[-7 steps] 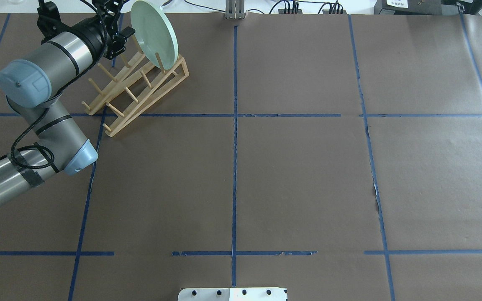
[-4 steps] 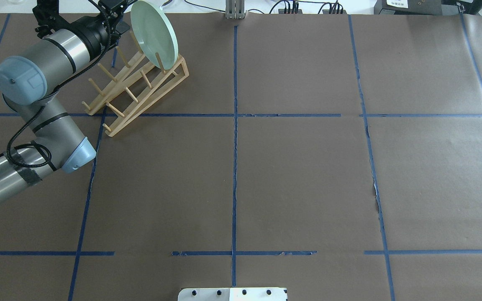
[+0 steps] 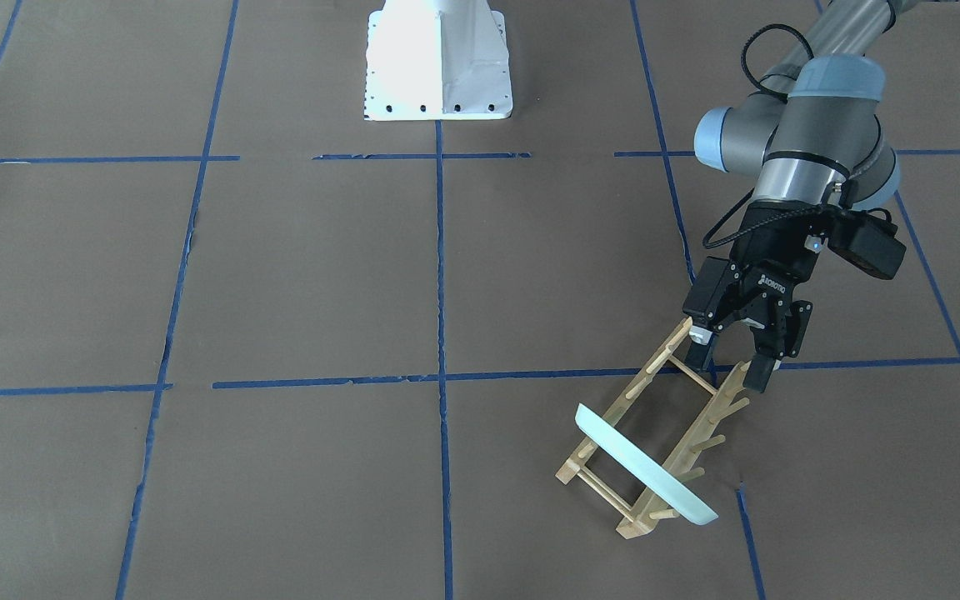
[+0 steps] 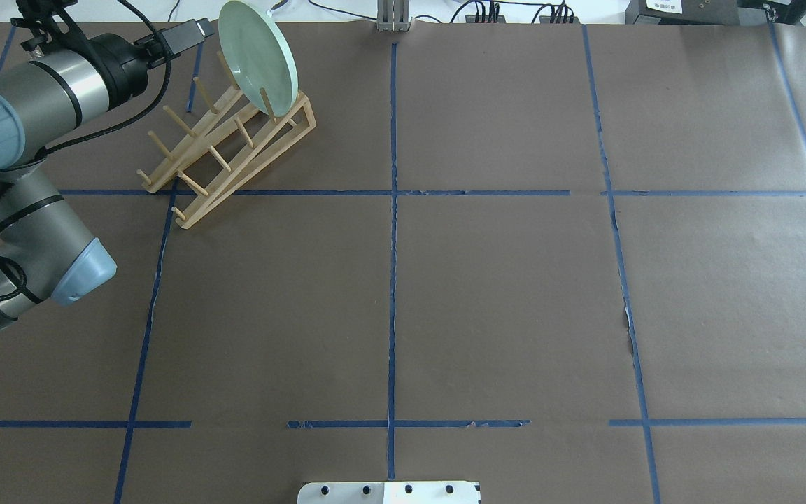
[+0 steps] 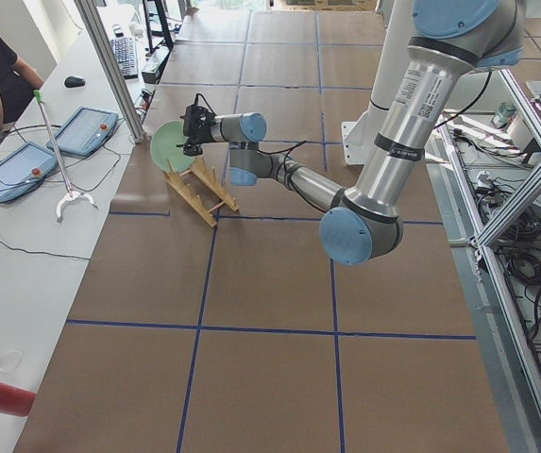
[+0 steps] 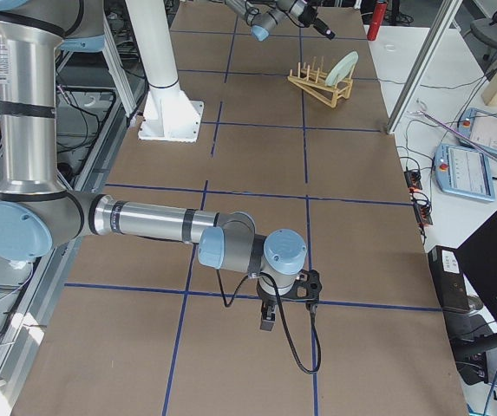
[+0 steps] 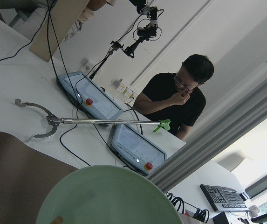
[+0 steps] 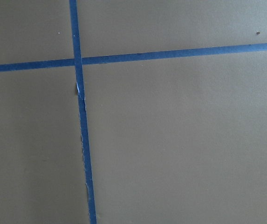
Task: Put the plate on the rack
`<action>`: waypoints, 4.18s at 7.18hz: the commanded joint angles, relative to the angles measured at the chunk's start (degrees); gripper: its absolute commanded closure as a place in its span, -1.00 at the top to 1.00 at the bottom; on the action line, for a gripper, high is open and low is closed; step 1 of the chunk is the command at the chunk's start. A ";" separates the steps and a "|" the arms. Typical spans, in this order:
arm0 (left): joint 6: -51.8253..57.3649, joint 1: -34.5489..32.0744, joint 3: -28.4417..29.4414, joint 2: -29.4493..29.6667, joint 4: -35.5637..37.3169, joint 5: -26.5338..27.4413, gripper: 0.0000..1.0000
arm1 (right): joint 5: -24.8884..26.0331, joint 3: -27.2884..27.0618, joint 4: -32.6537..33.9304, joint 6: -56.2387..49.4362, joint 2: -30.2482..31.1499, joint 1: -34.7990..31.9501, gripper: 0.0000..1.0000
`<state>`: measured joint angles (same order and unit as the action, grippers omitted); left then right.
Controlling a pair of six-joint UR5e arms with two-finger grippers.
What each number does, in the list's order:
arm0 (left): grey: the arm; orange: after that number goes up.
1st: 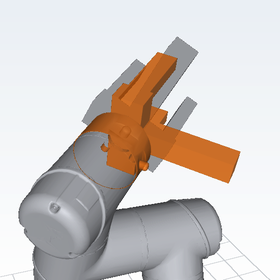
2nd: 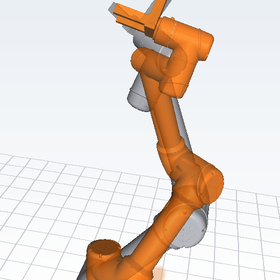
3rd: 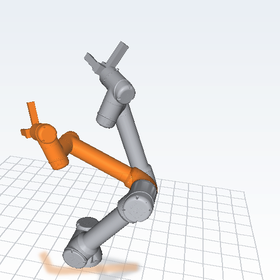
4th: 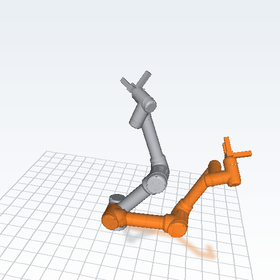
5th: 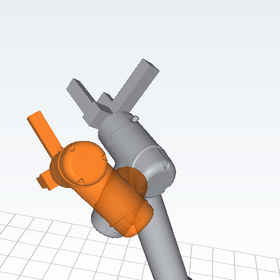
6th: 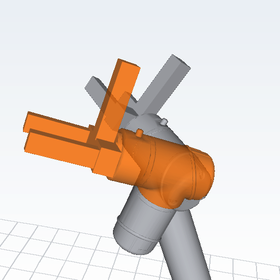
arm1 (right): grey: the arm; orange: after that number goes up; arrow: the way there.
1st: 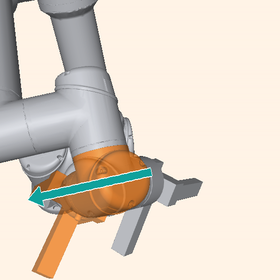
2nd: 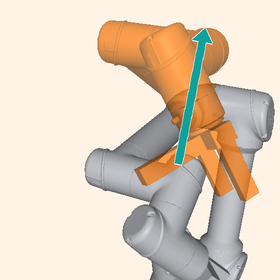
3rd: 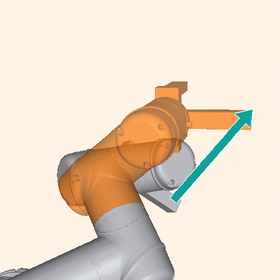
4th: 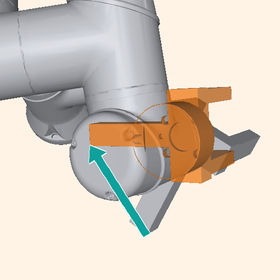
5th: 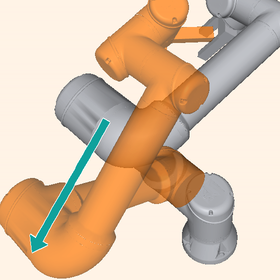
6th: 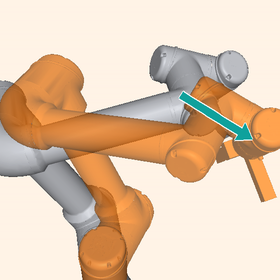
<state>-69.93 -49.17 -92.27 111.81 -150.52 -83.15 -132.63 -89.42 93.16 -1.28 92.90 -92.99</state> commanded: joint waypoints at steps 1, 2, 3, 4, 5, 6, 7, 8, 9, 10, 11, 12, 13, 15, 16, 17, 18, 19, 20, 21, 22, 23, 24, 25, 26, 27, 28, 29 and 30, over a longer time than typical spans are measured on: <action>15.98 -2.06 -6.15 -3.34 13.89 -0.70 1.00 | 0.00 0.04 0.00 -0.04 0.00 0.00 1.00; 22.49 -4.34 -7.03 -5.09 16.81 -4.35 1.00 | 0.00 -0.05 0.00 -0.04 0.00 0.00 1.00; 26.82 -9.14 -6.96 -5.20 21.79 -13.88 1.00 | 0.00 0.04 0.00 -0.04 0.00 0.00 1.00; 34.78 -14.24 -6.61 -5.11 26.80 -21.80 1.00 | 0.00 0.04 0.00 0.05 0.00 0.00 1.00; 44.08 -16.99 -5.99 -5.11 31.12 -24.67 1.00 | 0.00 0.04 0.00 -0.03 0.00 0.00 1.00; 49.57 -18.32 -5.90 -5.02 36.64 -25.39 1.00 | 0.00 -0.05 0.00 -0.04 0.00 0.00 1.00; 50.32 -20.25 -5.81 -5.11 40.61 -27.22 1.00 | 0.00 -0.05 0.00 0.05 0.00 0.00 1.00; 50.42 -21.57 -5.29 -7.81 42.22 -35.68 1.00 | 0.00 0.04 0.00 -0.03 0.00 0.00 1.00; 50.77 -24.46 -4.24 -10.27 42.58 -41.51 1.00 | 0.00 -0.05 0.00 -0.04 0.00 0.00 1.00; 58.51 -28.31 -1.62 -12.12 42.76 -44.18 1.00 | 0.00 0.04 0.00 -0.04 0.00 0.00 1.00; 64.51 -32.62 2.84 -13.62 43.11 -48.30 1.00 | 0.00 0.04 0.00 -0.04 0.00 0.00 1.00; 65.70 -36.84 4.80 -16.59 43.03 -51.21 1.00 | 0.00 -0.05 0.00 -0.04 0.00 0.00 1.00; 65.71 -37.57 5.00 -20.71 43.03 -51.32 1.00 | 0.00 0.04 0.00 -0.04 0.00 0.00 1.00; 65.71 -38.98 4.13 -26.27 46.34 -51.50 1.00 | 0.00 0.04 0.00 0.05 0.00 0.00 1.00; 65.71 -39.16 1.94 -26.29 50.89 -51.50 1.00 | 0.00 0.04 0.00 -0.03 0.00 0.00 1.00; 65.71 -40.12 -2.51 -26.38 56.33 -51.41 1.00 | 0.00 -0.05 0.00 -0.04 0.00 0.00 1.00; 65.71 -40.39 -5.52 -26.20 61.00 -51.15 1.00 | 0.00 0.04 0.00 -0.04 0.00 0.00 1.00; 66.67 -42.31 -5.20 -26.03 61.39 -50.98 1.00 | 0.00 0.04 0.00 -0.04 0.00 0.00 1.00; 74.16 -42.50 -4.85 -25.94 61.66 -50.97 1.00 | 0.00 -0.05 0.00 0.05 0.00 0.00 1.00; 76.24 -42.50 -4.58 -26.11 61.83 -51.06 1.00 | 0.00 -0.05 0.00 -0.03 0.00 0.00 1.00; 76.26 -42.50 -4.58 -26.38 61.83 -51.15 1.00 | 0.00 0.04 0.00 -0.04 0.00 0.00 1.00; 76.26 -42.50 -4.58 -26.47 62.18 -51.32 1.00 | 0.00 -0.05 0.00 -0.04 0.00 0.00 1.00; 76.34 -42.59 -4.67 -26.38 63.23 -51.41 1.00 | 0.00 0.04 0.00 0.05 0.00 0.00 1.00; 76.35 -42.59 -4.67 -26.38 63.42 -51.41 1.00 | 0.00 -0.05 0.00 0.05 0.00 0.00 1.00; 76.35 -42.50 -4.67 -26.29 63.42 -51.41 1.00 | 0.00 0.04 0.00 0.05 0.00 0.00 1.00; 76.35 -42.50 -4.67 -26.29 63.42 -51.41 1.00 | 0.00 0.04 0.00 -0.03 0.00 0.00 1.00; 76.35 -42.50 -4.67 -26.29 63.42 -51.41 1.00 | 0.00 -0.05 0.00 0.05 0.00 0.00 1.00; 76.35 -42.50 -4.67 -26.20 63.33 -51.41 1.00 | 0.00 -0.05 0.00 -0.03 0.00 0.00 1.00; 76.35 -42.50 -4.67 -26.12 63.42 -51.41 1.00 | 0.00 -0.05 0.00 -0.04 0.00 0.00 1.00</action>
<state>6.41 -91.67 -96.95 85.60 -87.14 -134.56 -132.63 -89.46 93.17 -1.29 92.90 -92.99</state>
